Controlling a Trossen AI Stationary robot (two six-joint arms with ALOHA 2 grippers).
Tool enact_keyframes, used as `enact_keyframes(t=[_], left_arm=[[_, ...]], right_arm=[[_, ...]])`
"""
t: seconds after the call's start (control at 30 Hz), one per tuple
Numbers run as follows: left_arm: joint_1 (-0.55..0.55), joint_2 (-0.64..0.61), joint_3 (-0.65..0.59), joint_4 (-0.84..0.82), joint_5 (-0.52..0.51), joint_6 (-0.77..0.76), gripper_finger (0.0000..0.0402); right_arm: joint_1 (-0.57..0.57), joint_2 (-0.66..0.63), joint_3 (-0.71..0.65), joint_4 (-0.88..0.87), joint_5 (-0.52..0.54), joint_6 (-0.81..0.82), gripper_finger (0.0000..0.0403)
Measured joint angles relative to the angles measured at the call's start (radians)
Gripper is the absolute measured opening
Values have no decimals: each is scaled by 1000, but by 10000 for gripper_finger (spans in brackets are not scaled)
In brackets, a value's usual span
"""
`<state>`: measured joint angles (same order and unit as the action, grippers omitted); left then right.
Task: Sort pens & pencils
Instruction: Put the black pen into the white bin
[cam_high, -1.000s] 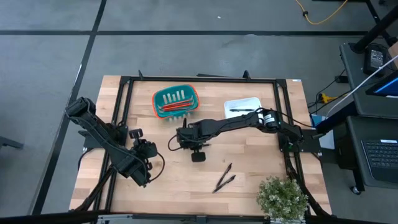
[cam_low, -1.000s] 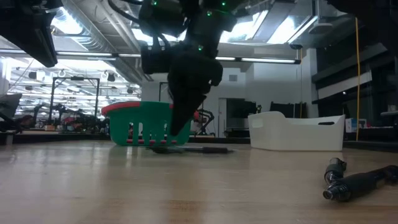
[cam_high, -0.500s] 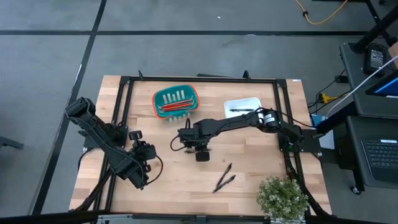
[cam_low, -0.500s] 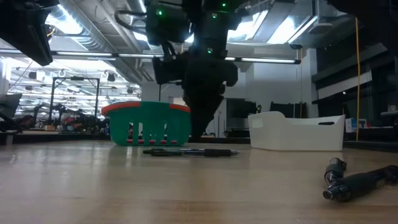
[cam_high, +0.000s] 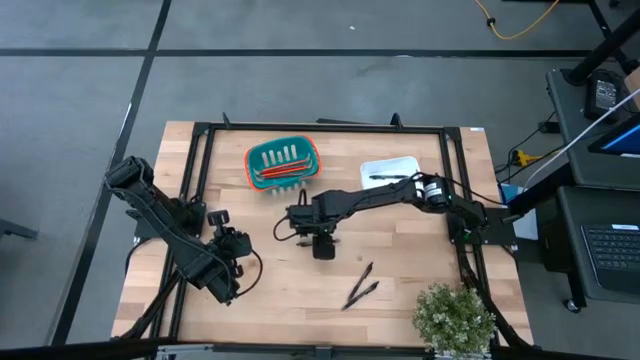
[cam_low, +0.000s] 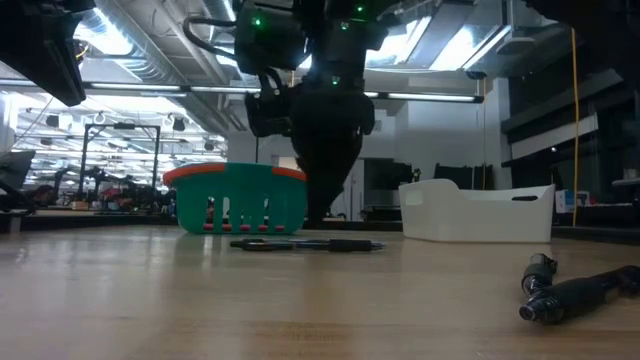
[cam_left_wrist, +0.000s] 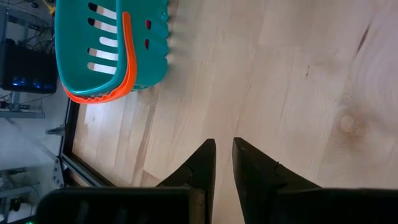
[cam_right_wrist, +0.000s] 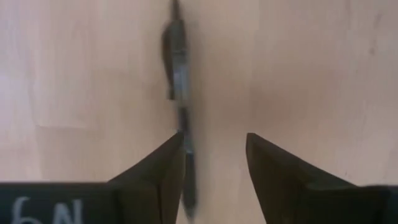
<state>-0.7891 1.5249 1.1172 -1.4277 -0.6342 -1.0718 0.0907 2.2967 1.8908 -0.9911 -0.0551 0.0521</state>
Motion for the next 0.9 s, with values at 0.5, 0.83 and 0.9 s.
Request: enact_keyframes(t=[0.5,0.83,0.9], left_arm=[[0,0,0,2,0,1,50],[0,0,0,5,0,1,50],[0,0,0,5,0,1,50]], right_arm=[[19,80,6,32,-43,-4,171],[18,92,4,38,-37,3,123],[18,92,3,39,-35,9,96]])
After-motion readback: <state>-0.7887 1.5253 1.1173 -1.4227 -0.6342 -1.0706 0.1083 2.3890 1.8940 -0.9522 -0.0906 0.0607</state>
